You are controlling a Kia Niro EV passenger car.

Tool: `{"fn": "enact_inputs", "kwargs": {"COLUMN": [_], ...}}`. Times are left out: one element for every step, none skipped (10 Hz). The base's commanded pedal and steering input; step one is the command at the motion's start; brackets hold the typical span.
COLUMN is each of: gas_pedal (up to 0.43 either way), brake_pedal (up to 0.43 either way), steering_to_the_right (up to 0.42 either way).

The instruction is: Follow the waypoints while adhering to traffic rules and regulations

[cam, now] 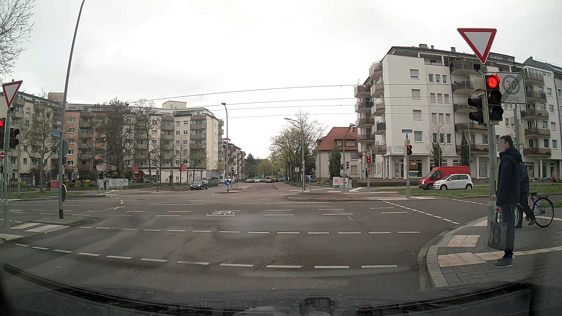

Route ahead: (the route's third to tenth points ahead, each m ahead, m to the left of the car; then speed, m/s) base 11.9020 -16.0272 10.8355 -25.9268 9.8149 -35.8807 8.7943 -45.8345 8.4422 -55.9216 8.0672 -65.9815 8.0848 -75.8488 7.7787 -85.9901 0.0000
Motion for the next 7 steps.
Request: {"fn": "enact_inputs", "kwargs": {"gas_pedal": [0.000, 0.000, 0.000, 0.000, 0.000, 0.000, 0.000], "brake_pedal": [0.262, 0.256, 0.256, 0.256, 0.256, 0.256, 0.262], "steering_to_the_right": [-0.087, -0.087, -0.087, -0.087, -0.087, -0.088, -0.088]}}
